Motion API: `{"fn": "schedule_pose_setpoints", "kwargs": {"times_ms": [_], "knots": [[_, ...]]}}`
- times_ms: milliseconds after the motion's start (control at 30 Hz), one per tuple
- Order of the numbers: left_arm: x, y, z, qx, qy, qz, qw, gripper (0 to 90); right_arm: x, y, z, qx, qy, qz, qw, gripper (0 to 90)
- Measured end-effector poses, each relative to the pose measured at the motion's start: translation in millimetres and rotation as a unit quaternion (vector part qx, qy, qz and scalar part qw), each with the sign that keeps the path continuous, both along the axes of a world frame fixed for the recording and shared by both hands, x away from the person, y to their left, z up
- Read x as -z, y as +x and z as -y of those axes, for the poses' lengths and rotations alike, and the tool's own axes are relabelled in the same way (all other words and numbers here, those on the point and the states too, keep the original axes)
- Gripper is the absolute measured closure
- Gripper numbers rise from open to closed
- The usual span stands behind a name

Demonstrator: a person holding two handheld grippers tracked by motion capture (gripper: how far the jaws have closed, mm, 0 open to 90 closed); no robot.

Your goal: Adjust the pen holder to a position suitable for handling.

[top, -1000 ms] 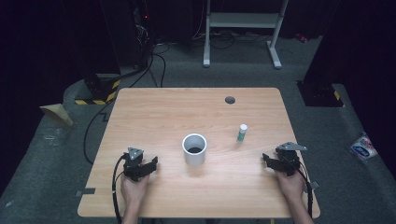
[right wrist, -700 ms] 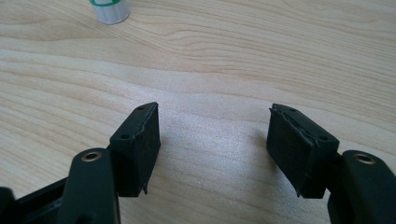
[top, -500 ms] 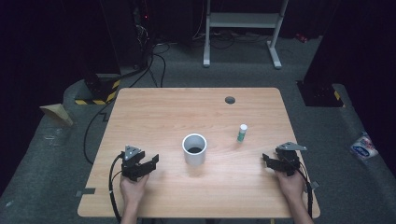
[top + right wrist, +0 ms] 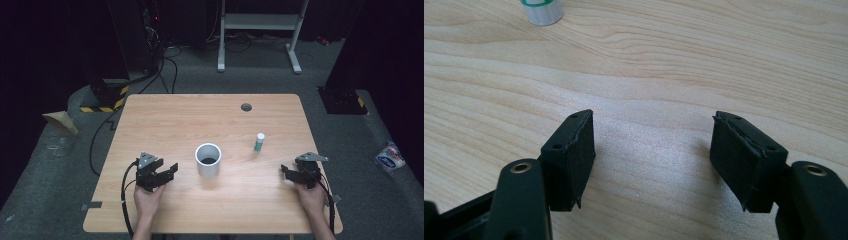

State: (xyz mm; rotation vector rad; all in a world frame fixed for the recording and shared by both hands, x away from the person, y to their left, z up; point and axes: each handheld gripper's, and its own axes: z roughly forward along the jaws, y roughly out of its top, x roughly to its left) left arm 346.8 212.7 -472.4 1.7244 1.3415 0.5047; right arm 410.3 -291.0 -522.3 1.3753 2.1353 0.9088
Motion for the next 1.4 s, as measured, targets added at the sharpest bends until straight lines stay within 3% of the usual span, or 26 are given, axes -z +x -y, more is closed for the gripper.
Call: {"fn": "schedule_pose_setpoints", "kwargs": {"times_ms": [467, 800, 1167, 1333, 1400], "knots": [[-23.7, 9.5, 19.6, 0.026, -0.018, 0.012, 0.9994, 37.5, 0.0, -0.1, -0.1, 0.000, 0.000, 0.000, 1.0000, 34.4], [-40.7, 25.8, 44.1, 0.045, 0.000, 0.024, 0.9987, 38.8, 0.0, -0.2, -0.3, -0.002, 0.000, 0.000, 1.0000, 34.0], [-37.2, 48.0, 60.6, 0.053, 0.008, 0.010, 0.9985, 46.7, 0.0, -0.2, -0.4, -0.003, 0.000, -0.001, 1.0000, 33.8], [-32.3, 58.2, 70.4, 0.056, 0.032, 0.000, 0.9979, 52.8, -0.1, -0.2, -0.5, -0.003, 0.000, -0.001, 1.0000, 33.6], [-29.9, 61.0, 72.4, 0.056, 0.031, -0.002, 0.9980, 55.4, 0.0, -0.1, -0.4, -0.004, 0.000, 0.000, 1.0000, 33.6]]}}
